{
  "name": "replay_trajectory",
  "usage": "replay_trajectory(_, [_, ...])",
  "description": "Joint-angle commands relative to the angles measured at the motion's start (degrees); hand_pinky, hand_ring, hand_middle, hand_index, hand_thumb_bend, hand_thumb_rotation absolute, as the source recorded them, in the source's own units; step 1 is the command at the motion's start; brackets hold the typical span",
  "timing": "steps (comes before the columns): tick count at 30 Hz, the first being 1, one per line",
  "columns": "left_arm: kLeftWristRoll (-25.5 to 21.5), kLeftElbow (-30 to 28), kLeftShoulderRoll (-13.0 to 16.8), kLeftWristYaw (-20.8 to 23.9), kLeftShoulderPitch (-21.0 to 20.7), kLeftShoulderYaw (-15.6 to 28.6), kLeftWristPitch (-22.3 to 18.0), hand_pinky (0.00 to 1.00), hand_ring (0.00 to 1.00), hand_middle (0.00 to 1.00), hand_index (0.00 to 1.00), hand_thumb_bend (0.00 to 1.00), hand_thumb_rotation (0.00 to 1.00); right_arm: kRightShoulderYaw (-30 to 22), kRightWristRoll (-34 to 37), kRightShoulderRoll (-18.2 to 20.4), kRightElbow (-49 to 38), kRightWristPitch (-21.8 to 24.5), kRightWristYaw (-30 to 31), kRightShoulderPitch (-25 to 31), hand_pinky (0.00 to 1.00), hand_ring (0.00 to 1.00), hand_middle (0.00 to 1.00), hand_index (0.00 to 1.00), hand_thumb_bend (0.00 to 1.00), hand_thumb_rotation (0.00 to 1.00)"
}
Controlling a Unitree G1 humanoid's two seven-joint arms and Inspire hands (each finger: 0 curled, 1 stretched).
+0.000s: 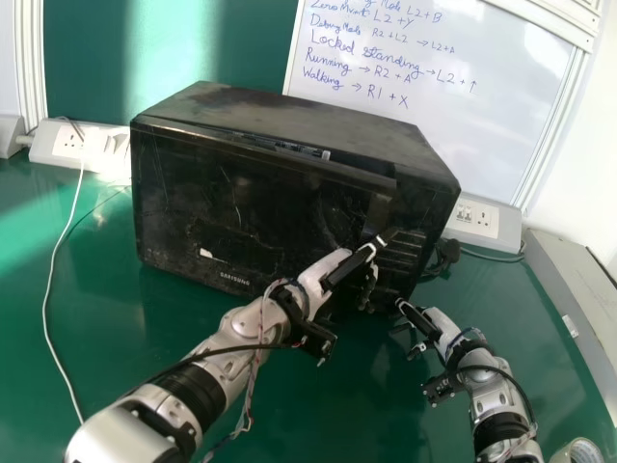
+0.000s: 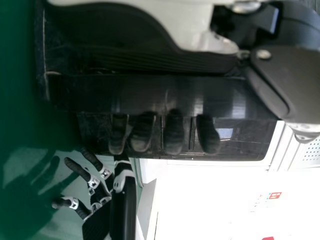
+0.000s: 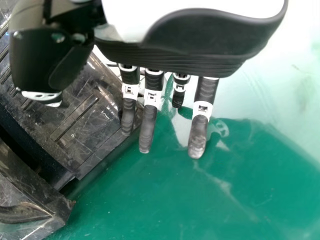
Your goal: Open the door of oven
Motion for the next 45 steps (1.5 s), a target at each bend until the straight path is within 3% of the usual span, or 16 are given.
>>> replay_trajectory(1, [-2.12,-3.51,-1.7,0.32,1.3,0.83,-2.7,0.02,0.06,0.1,0.16,0.52,0.49,0.37,-0.77,-0.17,1.94,1.99,0.8,2.59,0.38,0.47,0.6,0.72,0.71,0.95])
replay_trajectory(11, [-1.6,-10.68,-1.81,0.18,5.91,-1.7,0.87,0.02,0.06,0.11,0.13,0.55,0.5,0.57,-1.01,-0.24,1.84,1.54,0.78,2.5,0.36,0.46,0.6,0.72,0.69,0.96])
replay_trajectory(21, [-2.7,-17.94,-1.69,-2.07,11.29,-4.9,2.25,0.02,0.06,0.1,0.13,0.49,0.46,0.71,-1.19,-0.11,1.91,1.68,0.22,2.35,0.34,0.46,0.6,0.72,0.69,0.94])
replay_trajectory(29, [-2.43,-24.65,-0.53,-1.26,14.8,-6.85,4.27,0.02,0.06,0.1,0.13,0.5,0.47,0.67,-1.05,-0.16,1.93,1.7,0.14,2.31,0.38,0.47,0.59,0.72,0.7,0.95])
replay_trajectory(38, [-4.06,-41.27,0.24,-0.84,22.81,-8.39,11.48,0.01,0.05,0.1,0.14,0.53,0.48,1.09,-1.44,-0.36,1.91,1.38,0.11,2.24,0.38,0.47,0.59,0.72,0.69,0.97])
replay_trajectory(45, [-6.14,-52.01,-1.0,0.25,30.37,-8.95,14.14,0.0,0.04,0.07,0.1,0.53,0.45,0.76,-1.15,-0.46,2.01,1.55,0.44,2.17,0.39,0.48,0.59,0.72,0.67,0.9])
